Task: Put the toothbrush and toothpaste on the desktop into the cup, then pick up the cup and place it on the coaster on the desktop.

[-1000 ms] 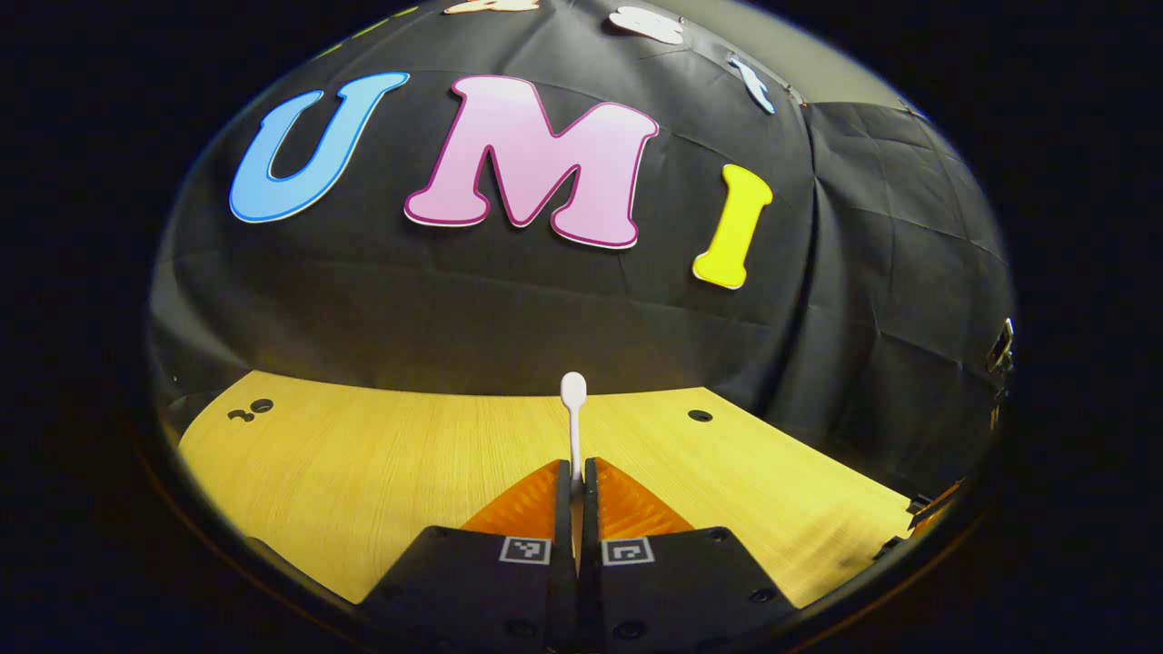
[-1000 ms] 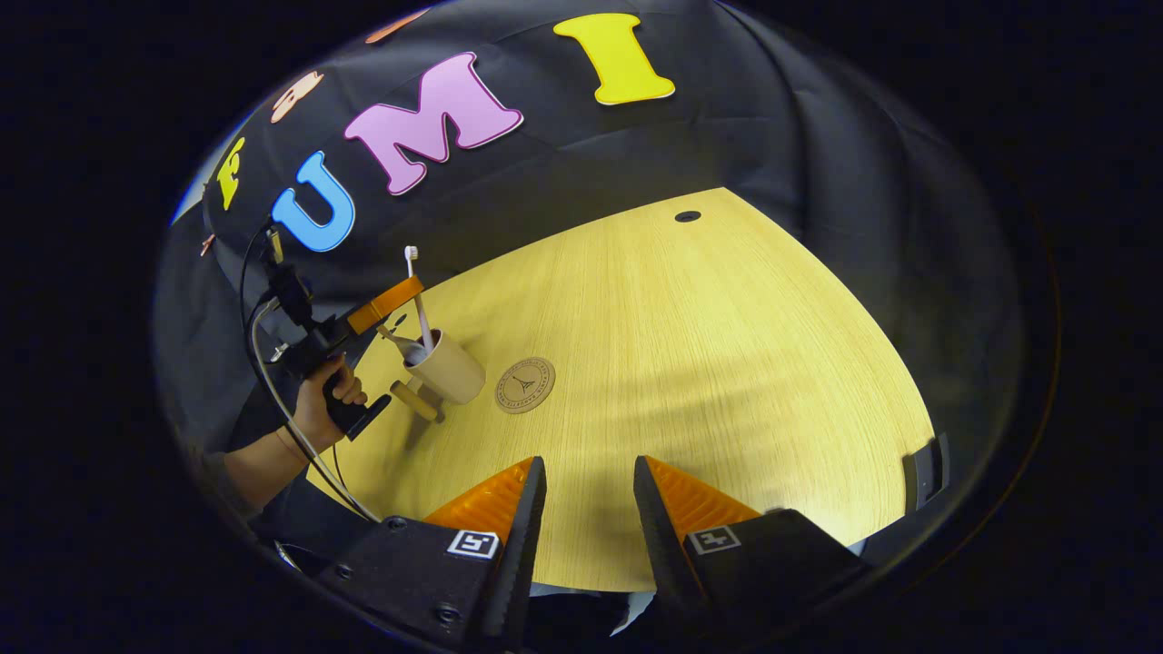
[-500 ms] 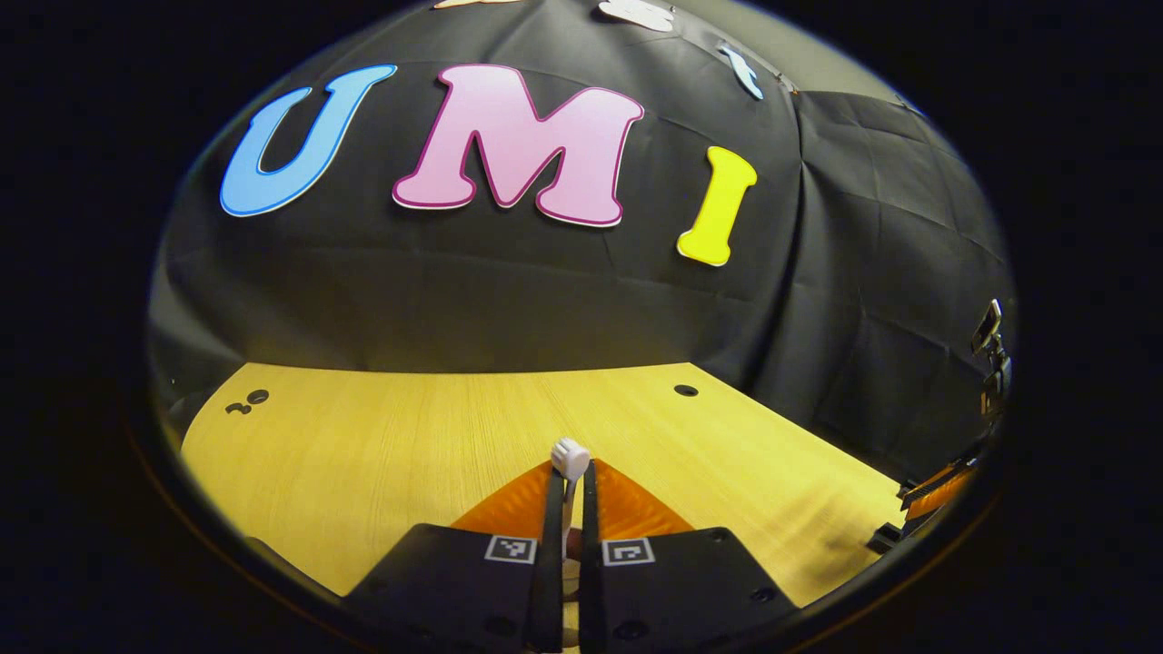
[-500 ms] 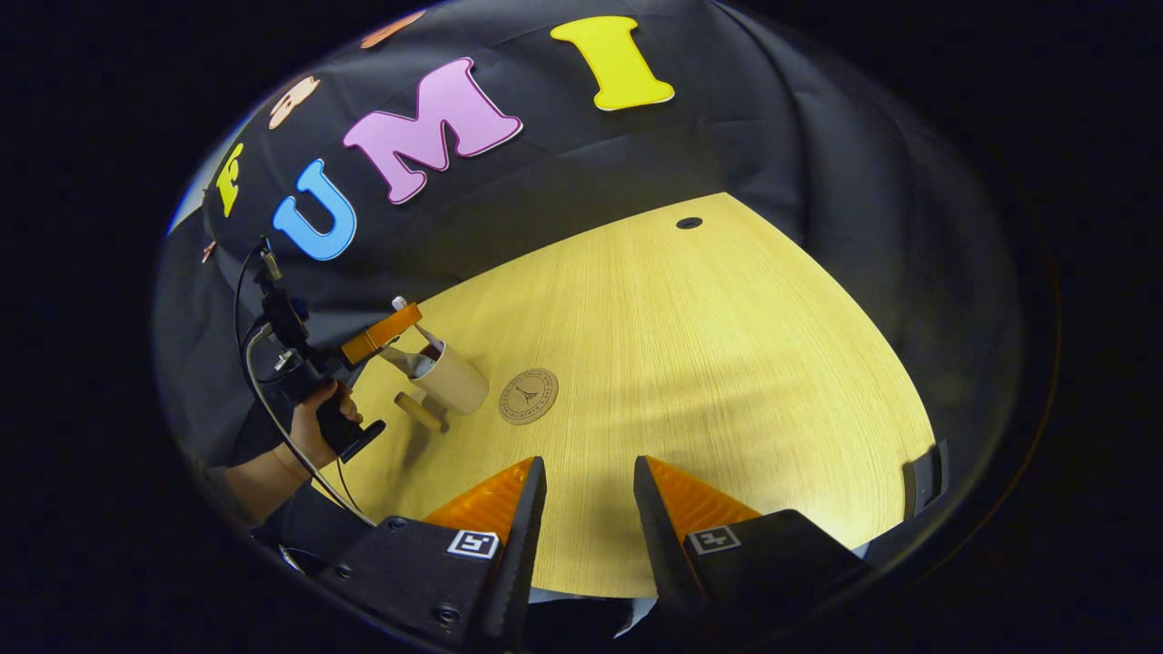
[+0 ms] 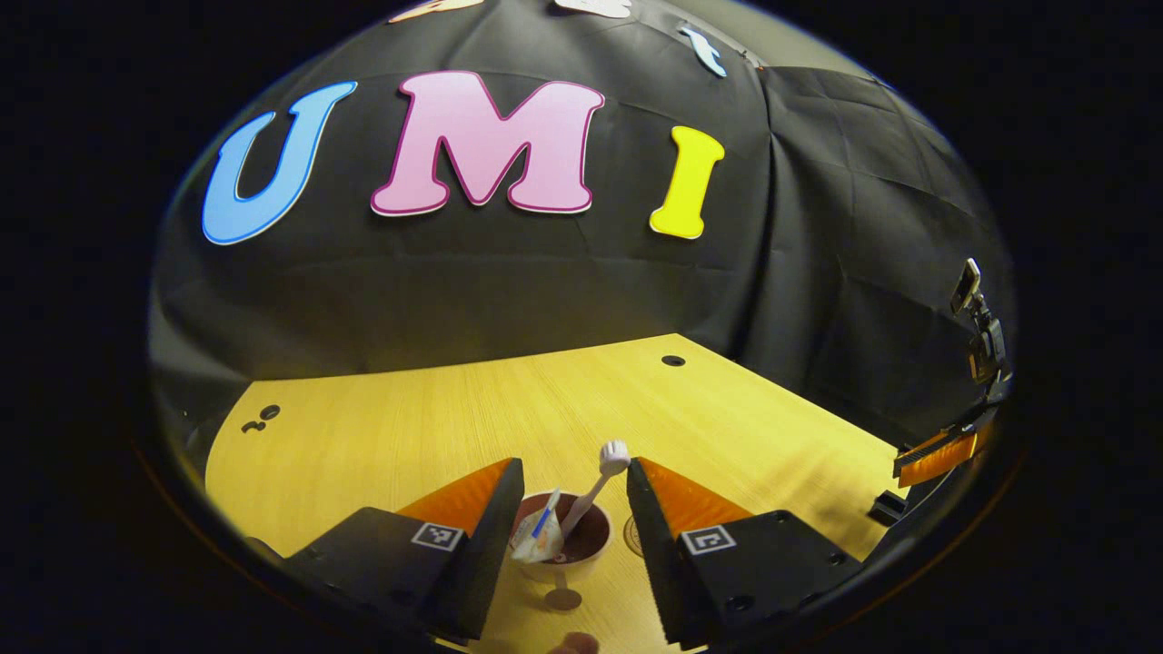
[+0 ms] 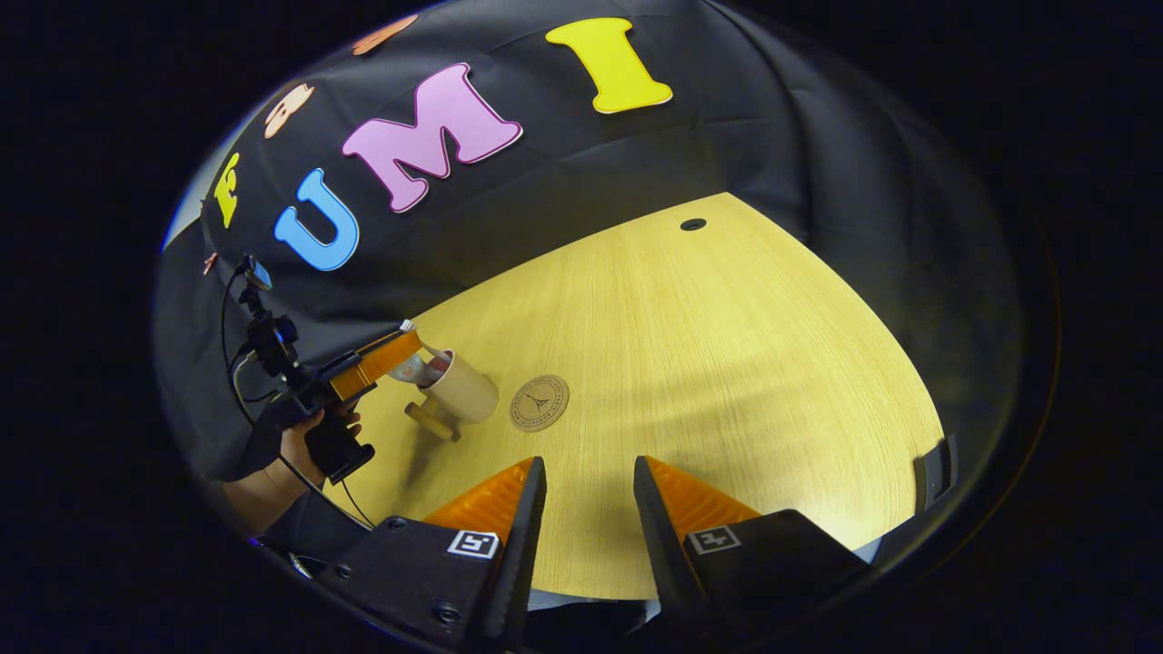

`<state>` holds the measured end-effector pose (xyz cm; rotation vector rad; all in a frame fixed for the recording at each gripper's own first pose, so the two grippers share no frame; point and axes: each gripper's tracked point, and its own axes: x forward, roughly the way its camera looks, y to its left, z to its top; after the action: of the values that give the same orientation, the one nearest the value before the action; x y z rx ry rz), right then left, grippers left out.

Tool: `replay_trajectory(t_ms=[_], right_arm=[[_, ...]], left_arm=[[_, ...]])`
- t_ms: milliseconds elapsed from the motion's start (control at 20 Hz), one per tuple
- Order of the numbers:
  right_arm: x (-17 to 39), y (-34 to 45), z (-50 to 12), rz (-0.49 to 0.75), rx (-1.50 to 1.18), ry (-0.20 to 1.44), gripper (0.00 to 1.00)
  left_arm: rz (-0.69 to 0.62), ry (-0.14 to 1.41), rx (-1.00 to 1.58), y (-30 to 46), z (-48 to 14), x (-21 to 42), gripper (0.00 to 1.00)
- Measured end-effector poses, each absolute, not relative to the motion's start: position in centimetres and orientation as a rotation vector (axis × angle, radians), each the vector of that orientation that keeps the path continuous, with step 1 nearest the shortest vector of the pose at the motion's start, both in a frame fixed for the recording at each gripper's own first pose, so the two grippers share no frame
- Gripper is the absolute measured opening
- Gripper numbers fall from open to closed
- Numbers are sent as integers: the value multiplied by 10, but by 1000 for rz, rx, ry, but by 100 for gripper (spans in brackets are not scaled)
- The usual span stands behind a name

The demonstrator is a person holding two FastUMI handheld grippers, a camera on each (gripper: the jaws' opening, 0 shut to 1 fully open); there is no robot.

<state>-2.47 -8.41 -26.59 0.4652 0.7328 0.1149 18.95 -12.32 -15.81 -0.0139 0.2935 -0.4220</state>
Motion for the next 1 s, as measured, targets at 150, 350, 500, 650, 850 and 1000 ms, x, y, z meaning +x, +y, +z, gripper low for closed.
replay_trajectory(t_ms=[150, 350, 500, 650, 850, 1000], right_arm=[[-26, -78, -270, 129, 462, 749, 60], [-24, -77, -271, 146, 457, 749, 60], [-22, -79, -274, 145, 472, 753, 60], [-20, -83, -276, 138, 485, 756, 60], [-20, -96, -277, 110, 480, 750, 60], [-18, -110, -279, 77, 500, 746, 60]], left_arm=[[-417, 286, -26, -116, -145, 179, 77], [-393, 293, -11, -91, -124, 166, 81], [-422, 334, 29, -75, -118, 153, 81], [-472, 420, 73, -67, -126, 142, 81], [-534, 542, 120, -61, -148, 123, 82], [-553, 673, 142, -64, -177, 111, 81]])
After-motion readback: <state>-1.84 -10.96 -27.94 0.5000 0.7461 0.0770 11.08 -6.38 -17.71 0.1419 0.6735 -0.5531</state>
